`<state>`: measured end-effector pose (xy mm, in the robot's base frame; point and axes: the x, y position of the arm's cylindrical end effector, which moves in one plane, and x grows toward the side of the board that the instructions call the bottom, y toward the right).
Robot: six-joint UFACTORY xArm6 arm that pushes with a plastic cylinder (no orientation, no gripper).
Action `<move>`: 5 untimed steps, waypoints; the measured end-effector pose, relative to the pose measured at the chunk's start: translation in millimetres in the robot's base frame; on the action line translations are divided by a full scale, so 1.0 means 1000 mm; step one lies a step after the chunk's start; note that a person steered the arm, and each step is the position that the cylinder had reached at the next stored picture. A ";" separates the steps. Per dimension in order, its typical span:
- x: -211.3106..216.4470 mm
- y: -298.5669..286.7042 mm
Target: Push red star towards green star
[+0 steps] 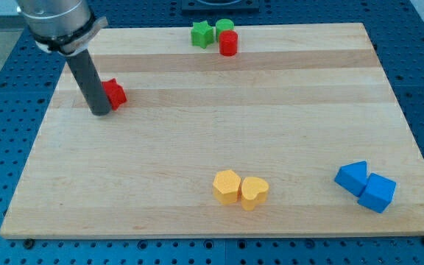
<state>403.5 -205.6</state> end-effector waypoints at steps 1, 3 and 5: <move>-0.033 -0.001; -0.083 0.006; -0.099 0.019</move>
